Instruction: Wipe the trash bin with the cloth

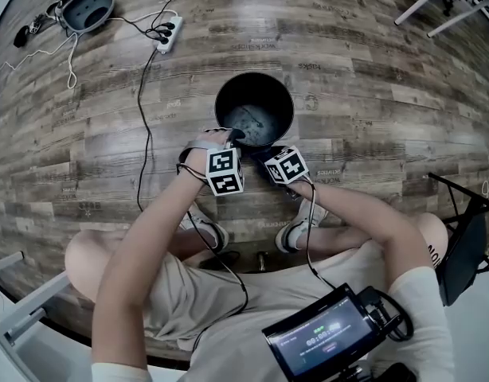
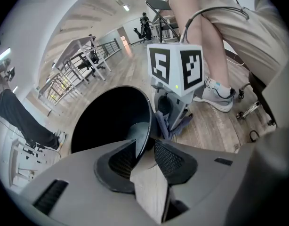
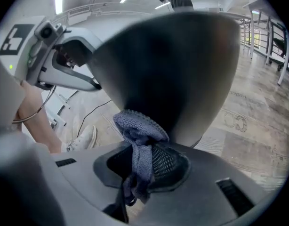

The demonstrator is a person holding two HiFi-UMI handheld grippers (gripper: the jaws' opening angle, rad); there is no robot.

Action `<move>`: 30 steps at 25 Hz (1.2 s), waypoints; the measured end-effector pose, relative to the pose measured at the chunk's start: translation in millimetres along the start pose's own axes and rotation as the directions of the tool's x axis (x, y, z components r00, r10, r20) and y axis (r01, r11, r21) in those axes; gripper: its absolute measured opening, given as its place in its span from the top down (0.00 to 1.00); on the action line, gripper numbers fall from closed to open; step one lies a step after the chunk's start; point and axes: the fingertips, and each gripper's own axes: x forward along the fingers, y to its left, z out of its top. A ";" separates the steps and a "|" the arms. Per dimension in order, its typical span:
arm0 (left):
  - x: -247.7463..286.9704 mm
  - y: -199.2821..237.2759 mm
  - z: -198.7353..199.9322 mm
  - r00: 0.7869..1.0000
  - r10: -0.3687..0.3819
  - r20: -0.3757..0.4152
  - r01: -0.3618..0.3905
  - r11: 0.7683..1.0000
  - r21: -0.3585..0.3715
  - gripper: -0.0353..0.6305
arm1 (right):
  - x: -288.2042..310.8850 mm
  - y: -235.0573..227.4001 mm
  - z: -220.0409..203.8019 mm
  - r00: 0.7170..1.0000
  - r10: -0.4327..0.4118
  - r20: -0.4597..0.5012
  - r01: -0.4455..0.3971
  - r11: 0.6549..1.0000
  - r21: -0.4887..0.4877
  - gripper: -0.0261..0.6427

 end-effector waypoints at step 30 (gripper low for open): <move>0.6 -0.9 -1.0 0.999 0.046 0.006 -0.046 0.999 0.002 0.75 | 72.7 -34.0 -68.5 0.990 -0.111 -0.091 0.118 0.990 0.077 0.84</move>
